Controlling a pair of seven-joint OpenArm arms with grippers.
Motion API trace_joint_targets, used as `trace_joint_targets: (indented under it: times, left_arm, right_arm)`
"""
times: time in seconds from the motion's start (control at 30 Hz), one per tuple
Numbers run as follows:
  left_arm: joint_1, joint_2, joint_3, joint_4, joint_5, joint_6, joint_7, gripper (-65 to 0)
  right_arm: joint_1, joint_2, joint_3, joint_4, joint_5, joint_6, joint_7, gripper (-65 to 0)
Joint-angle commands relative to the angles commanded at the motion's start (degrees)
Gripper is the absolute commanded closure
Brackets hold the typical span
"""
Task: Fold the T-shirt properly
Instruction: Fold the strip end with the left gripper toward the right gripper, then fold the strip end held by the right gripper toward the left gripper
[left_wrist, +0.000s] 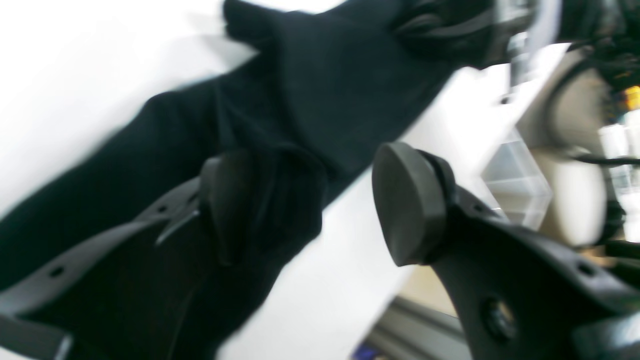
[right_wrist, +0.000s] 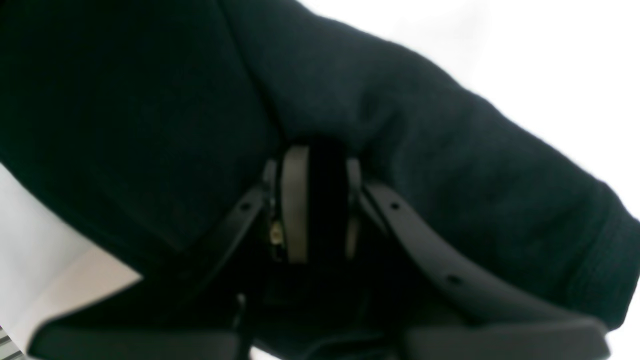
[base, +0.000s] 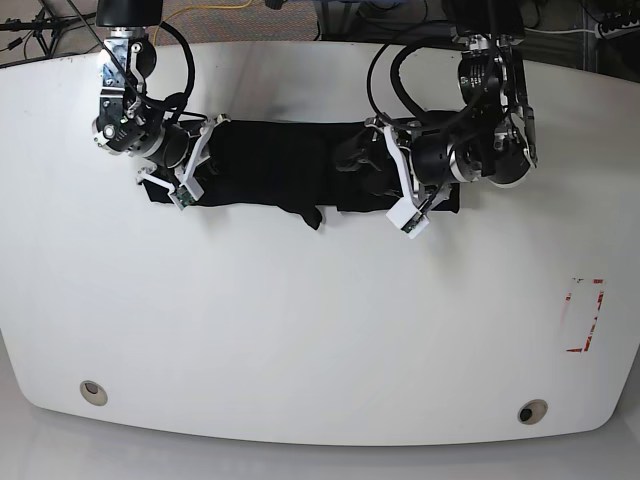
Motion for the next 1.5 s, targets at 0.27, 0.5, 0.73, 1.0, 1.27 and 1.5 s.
trace_joint_targets:
  times: [0.27,0.5,0.73,1.0,1.27,1.5]
  left_arm:
    - [-0.35,-0.44,-6.15,0.26,-7.56,1.23,0.0,-38.6]
    - [-0.53,-5.36,-14.07,-0.18,-3.25,1.23,0.0,-38.5]
    - [0.35,-8.88,-14.59,-0.35,5.8,1.23,-3.3,-30.1]
    - [1.49,-8.7,-12.48,-7.38,16.26,1.14,-8.22,-10.0]
    - [1.58,-8.88,-7.65,-18.11,22.42,1.05,-14.9,-10.0]
    - [3.34,-8.88,-6.59,-20.48,25.49,1.05,-18.07,-10.0]
  right_arm:
    - [-0.09,-0.09,0.0,0.0,0.0,0.0,0.0,-9.2]
    - [-0.09,-0.09,0.0,2.2,0.09,0.0,-0.18,-9.2]
    - [0.0,-0.09,0.18,11.52,0.18,0.0,-4.57,-9.4]
    - [1.23,-7.12,7.21,20.92,0.18,0.0,-14.59,-27.6]
    - [4.66,-14.07,25.23,20.75,2.02,0.0,-19.16,-62.0]
    - [6.95,-12.57,37.36,12.13,15.3,0.0,-25.41,-61.2]
